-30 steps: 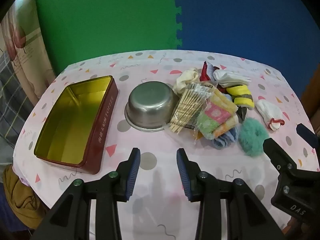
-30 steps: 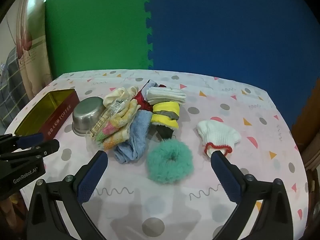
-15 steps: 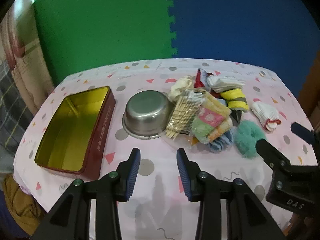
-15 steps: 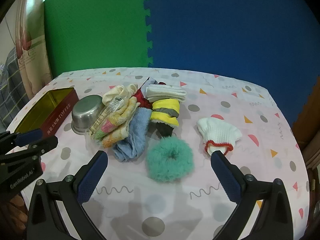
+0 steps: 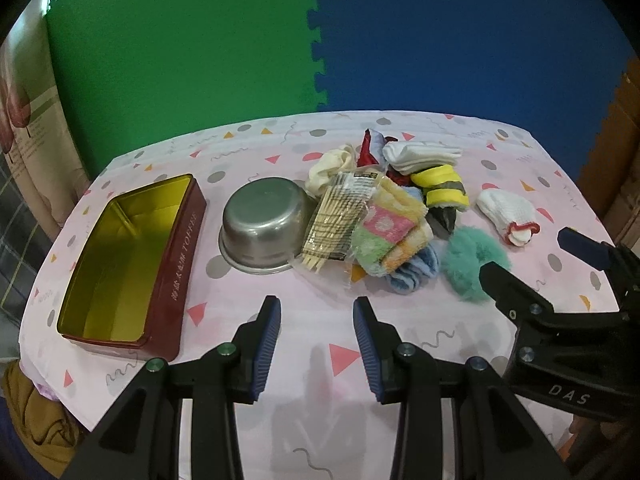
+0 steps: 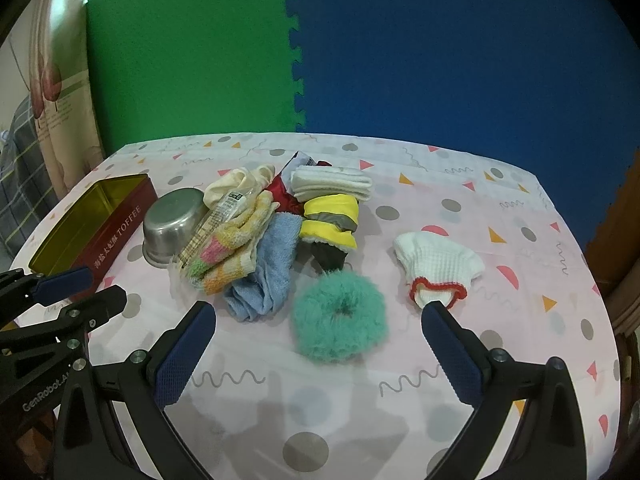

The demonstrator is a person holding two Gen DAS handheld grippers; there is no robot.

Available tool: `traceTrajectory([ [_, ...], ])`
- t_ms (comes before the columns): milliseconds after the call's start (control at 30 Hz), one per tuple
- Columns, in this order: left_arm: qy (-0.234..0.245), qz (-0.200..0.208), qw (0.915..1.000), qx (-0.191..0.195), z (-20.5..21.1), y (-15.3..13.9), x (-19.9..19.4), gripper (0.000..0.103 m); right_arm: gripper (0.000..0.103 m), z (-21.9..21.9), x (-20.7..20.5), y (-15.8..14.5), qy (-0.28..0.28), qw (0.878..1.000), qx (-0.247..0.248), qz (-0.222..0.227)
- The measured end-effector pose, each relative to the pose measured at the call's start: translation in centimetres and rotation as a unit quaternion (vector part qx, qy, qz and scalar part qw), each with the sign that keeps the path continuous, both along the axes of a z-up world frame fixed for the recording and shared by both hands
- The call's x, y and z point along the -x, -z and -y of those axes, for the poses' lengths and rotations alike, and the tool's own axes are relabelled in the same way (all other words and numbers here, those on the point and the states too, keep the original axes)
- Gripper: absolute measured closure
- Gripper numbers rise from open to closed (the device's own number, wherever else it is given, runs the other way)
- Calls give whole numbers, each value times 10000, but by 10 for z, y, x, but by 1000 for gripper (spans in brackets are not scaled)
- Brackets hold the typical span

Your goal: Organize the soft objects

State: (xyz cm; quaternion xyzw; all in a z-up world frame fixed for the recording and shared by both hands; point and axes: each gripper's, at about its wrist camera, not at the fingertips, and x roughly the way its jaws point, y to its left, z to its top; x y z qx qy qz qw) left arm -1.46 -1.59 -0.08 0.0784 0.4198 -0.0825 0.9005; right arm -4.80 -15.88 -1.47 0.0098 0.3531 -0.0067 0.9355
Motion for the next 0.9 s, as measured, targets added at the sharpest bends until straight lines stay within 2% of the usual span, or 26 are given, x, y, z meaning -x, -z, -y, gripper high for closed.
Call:
traceTrajectory([
  [433,-81,-203,9998,18,-5,4,-3,65,1,0,0,0,0,10000,-6,-9],
  [900,-106,-226,9997,-15,-6,7,-5,65,1,0,-1,1,-1,10000,0,-19],
])
